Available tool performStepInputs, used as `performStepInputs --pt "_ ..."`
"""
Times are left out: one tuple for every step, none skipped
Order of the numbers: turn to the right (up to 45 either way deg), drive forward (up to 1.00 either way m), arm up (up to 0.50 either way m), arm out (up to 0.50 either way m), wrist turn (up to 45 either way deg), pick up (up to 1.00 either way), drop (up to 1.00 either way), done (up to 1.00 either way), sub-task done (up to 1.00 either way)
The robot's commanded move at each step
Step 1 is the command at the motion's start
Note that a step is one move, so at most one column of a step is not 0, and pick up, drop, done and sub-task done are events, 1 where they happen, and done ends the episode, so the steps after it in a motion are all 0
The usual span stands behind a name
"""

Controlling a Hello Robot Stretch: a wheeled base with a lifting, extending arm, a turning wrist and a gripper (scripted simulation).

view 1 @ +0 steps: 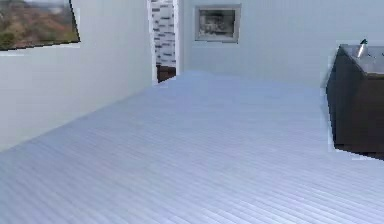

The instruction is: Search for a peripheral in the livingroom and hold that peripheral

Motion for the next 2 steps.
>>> performStepInputs --pt "0.0 1.0 0.0 0.0 0.0 0.0 0.0 0.0 0.0" --pt "0.0 1.0 0.0 0.0 0.0 0.0 0.0 0.0 0.0"
